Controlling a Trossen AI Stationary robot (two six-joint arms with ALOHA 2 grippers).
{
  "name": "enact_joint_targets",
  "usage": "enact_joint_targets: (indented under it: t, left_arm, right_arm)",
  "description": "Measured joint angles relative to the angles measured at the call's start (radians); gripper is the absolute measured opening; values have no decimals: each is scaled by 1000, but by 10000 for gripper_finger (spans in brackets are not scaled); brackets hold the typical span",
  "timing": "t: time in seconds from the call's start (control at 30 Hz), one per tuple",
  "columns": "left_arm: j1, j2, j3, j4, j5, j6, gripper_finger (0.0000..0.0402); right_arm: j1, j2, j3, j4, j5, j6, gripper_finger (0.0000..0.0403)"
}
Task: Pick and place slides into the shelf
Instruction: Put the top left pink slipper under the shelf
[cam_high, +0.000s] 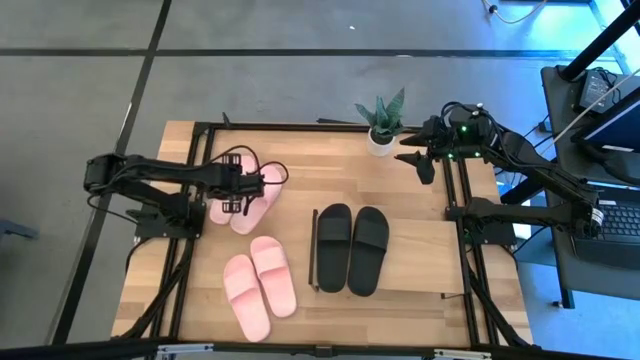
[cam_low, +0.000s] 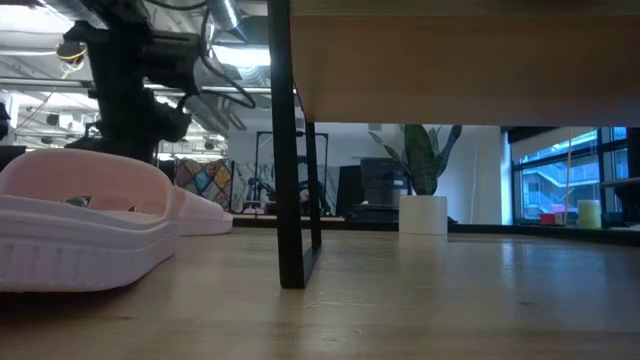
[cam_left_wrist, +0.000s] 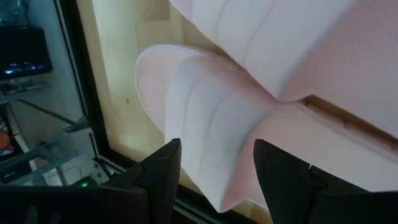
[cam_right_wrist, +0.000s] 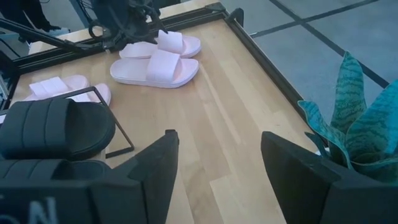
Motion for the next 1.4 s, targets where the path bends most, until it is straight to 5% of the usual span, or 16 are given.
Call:
enact_joint_targets:
  t: [0.4, 0.77, 0.87, 1.4]
  left_arm:
    - [25, 154, 0, 62, -27, 2, 181]
    - [25, 185, 2, 64, -72, -16, 18]
    - [25, 183, 20, 46, -64, -37, 10]
    - [22, 183, 356, -424, -69, -282, 3]
  right_arm:
    - [0, 0, 0, 0, 0, -3, 228]
    - [0, 0, 0, -1, 0, -2, 228]
    - [0, 0, 0, -1, 0, 0, 228]
    - [0, 0, 0, -1, 0, 0, 228]
